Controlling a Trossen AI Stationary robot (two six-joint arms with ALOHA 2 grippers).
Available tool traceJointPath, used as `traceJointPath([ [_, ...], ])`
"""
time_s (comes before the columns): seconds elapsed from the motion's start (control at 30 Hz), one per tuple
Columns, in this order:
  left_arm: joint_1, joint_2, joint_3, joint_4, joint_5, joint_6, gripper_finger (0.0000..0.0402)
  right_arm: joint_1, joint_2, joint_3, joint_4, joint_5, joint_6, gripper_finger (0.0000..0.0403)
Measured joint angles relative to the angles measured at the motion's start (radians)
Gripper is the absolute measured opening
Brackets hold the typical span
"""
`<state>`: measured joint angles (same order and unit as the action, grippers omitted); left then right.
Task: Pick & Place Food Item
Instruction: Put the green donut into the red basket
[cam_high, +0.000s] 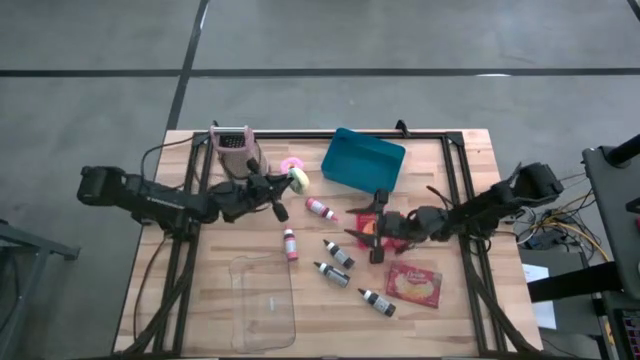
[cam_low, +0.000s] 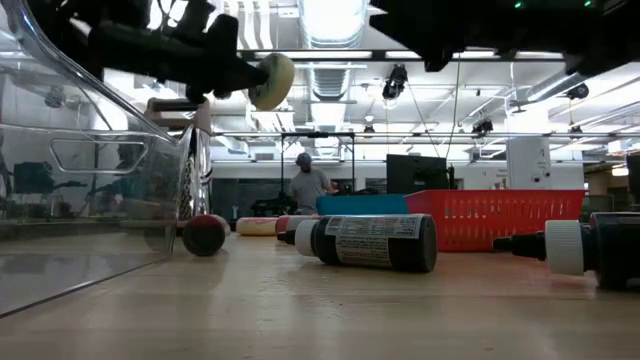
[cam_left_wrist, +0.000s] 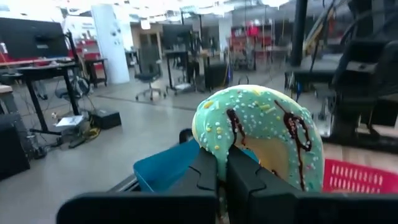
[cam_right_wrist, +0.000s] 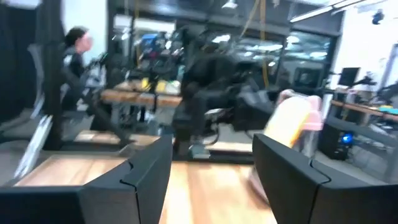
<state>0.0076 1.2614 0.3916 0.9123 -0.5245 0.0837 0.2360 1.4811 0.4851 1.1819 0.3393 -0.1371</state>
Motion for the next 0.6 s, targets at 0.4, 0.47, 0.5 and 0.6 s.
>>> traceJointPath([
  [0.4,-0.017,0.155,0.043,0.149,0.008,0.052,0.0005,-0.107,0.119,0.05,0.033,-0.075,0.074,0.0249],
  [0.47,-0.019,0.174,0.058,0.149,0.01,0.058,0.0005,-0.106,0.13,0.054,0.032,-0.077,0.071,0.0247],
  [0.5,-0.02,0.182,0.062,0.149,0.011,0.059,0.0005,-0.106,0.136,0.055,0.032,-0.078,0.071,0.0247],
  [0.6,-0.025,0.196,0.07,0.148,0.012,0.066,0.0005,-0.106,0.139,0.056,0.026,-0.079,0.073,0.0247],
])
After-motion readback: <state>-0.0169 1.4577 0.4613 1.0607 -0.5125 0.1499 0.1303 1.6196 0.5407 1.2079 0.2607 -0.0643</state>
